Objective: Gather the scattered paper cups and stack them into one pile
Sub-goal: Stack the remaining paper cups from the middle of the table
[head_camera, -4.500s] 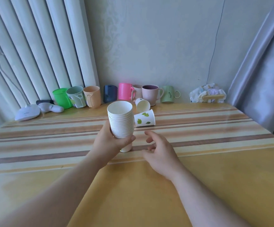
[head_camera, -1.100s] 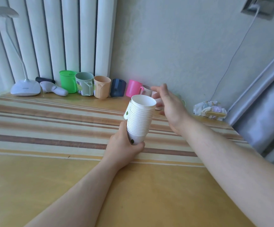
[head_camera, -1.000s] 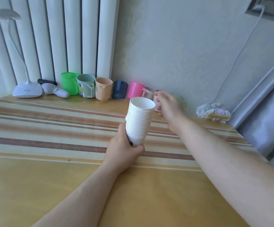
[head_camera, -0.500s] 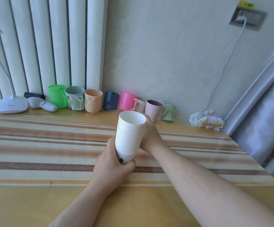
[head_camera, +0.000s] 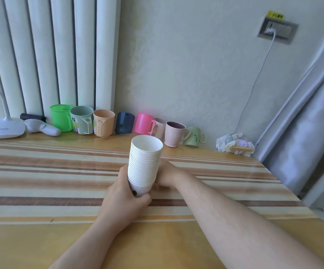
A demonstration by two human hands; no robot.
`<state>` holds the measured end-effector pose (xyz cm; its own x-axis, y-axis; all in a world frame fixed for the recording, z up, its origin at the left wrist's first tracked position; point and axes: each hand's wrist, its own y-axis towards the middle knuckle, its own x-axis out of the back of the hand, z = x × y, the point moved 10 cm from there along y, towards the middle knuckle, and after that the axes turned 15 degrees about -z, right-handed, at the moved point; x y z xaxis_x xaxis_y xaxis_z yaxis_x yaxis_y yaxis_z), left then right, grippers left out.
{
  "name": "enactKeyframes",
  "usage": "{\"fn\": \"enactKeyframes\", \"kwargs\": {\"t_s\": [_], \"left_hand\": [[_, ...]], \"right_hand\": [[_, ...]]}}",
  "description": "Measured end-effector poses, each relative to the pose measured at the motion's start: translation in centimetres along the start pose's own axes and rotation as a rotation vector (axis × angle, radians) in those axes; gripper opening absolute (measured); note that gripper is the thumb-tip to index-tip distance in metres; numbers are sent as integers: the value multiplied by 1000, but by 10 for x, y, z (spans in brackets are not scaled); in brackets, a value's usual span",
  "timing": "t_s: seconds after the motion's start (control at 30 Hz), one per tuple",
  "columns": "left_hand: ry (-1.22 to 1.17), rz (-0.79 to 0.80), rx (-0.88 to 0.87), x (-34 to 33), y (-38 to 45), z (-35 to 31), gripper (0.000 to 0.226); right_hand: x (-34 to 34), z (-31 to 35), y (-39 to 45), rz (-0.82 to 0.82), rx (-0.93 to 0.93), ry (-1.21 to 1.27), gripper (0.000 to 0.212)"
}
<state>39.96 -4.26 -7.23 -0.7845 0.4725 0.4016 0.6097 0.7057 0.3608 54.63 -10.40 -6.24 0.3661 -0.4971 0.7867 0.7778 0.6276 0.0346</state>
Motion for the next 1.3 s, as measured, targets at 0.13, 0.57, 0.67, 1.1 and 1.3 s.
{"fn": "enactKeyframes", "kwargs": {"t_s": [0.13, 0.57, 0.67, 1.1, 1.3], "left_hand": [[14, 13, -12, 0, -1, -3, 61], [6, 23, -2, 1, -2, -3, 61], [11, 22, -2, 1, -1, -4, 61], [-1, 18, 15, 1, -2, -2, 52], [-17, 39, -4, -1, -2, -6, 57]], "right_hand": [[6, -5, 0, 37, 56, -4, 36], [110, -3, -18, -521, -258, 1041, 37], [132, 44, -35, -486, -160, 1275, 26], [86, 61, -66, -464, 213, 584, 86], [25, 18, -68, -311, 61, 578, 83]]}}
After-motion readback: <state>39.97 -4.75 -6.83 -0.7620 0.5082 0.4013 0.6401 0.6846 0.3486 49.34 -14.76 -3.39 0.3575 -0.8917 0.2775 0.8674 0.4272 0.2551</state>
